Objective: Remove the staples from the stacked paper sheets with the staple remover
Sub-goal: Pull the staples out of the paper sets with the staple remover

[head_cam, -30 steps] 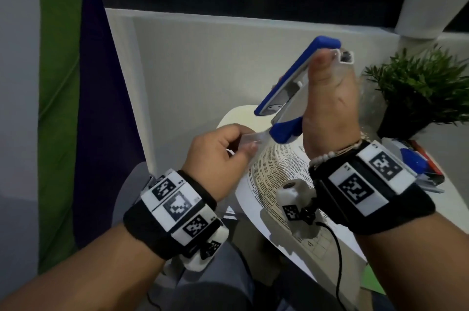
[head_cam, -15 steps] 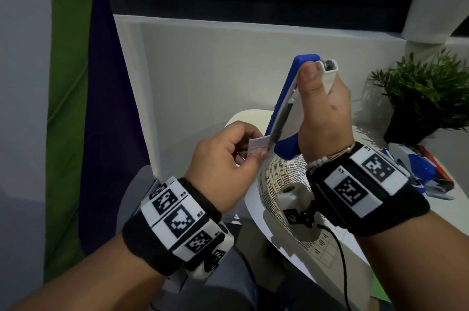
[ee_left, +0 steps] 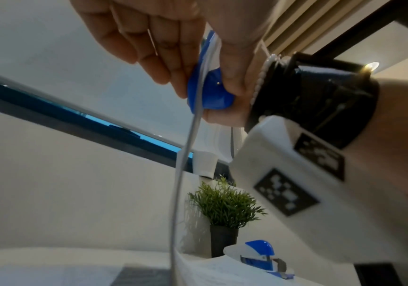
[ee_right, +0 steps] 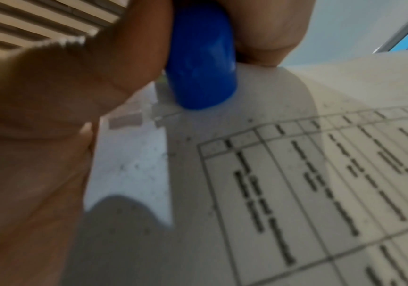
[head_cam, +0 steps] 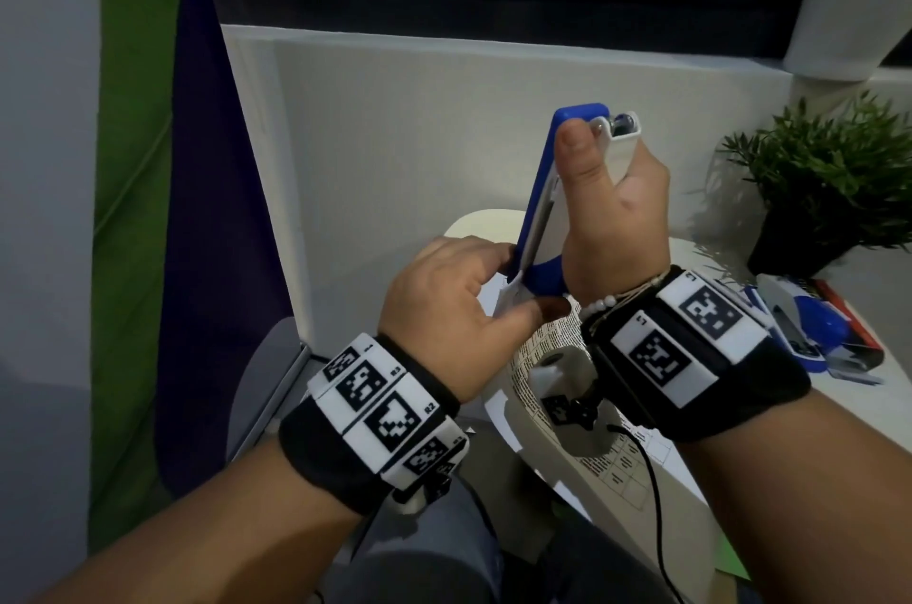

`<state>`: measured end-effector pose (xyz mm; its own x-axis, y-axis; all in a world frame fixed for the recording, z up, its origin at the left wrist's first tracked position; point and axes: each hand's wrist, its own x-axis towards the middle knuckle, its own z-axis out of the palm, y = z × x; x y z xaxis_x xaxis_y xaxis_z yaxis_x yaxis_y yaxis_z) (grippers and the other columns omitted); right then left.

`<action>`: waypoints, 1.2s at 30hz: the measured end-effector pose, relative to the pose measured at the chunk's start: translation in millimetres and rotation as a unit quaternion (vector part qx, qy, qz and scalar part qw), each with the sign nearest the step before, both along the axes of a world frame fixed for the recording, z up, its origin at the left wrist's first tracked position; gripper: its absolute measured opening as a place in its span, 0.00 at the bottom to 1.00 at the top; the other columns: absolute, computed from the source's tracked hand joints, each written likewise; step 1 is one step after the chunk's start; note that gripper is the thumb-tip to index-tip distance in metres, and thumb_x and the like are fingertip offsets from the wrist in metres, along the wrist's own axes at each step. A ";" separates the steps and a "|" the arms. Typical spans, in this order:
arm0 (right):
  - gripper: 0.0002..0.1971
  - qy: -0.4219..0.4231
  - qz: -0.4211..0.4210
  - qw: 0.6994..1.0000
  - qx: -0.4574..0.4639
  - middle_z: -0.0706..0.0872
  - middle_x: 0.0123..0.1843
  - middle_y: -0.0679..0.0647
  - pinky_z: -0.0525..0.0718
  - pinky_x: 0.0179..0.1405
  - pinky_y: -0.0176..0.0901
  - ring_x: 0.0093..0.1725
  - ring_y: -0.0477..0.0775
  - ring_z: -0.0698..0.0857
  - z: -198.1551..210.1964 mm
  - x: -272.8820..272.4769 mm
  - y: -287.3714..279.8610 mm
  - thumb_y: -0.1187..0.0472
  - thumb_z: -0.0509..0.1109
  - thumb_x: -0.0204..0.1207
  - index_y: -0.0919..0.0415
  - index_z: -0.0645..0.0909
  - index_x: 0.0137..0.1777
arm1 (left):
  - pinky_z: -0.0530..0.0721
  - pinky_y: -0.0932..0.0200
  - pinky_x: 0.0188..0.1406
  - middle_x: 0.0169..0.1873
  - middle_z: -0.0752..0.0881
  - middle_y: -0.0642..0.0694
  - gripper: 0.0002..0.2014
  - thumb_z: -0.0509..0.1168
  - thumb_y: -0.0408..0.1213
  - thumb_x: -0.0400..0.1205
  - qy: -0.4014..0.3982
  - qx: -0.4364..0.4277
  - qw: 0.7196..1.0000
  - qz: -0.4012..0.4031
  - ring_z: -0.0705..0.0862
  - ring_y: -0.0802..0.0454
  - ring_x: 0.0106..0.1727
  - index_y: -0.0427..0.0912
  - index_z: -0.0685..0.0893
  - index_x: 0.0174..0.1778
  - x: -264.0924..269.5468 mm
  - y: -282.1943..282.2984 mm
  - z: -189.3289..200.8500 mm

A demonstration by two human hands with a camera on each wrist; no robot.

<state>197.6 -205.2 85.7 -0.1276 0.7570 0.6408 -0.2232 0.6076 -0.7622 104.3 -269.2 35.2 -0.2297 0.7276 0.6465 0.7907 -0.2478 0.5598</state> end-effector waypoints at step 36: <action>0.20 -0.148 -0.149 0.959 -0.193 0.73 0.35 0.42 0.71 0.36 0.36 0.34 0.41 0.74 -116.3 42.2 33.4 0.36 0.64 0.73 0.53 0.72 0.49 | 0.80 0.64 0.48 0.40 0.89 0.54 0.18 0.66 0.22 0.65 0.093 -0.024 0.995 -0.038 0.81 0.58 0.46 0.50 0.85 0.41 -70.8 -15.6 -107.9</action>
<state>239.8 -171.8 -30.6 -0.0018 0.9614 0.2750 0.1768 0.2710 -0.9462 33.4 -284.8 -72.8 -0.0517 0.7693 0.6368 0.8618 -0.2878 0.4176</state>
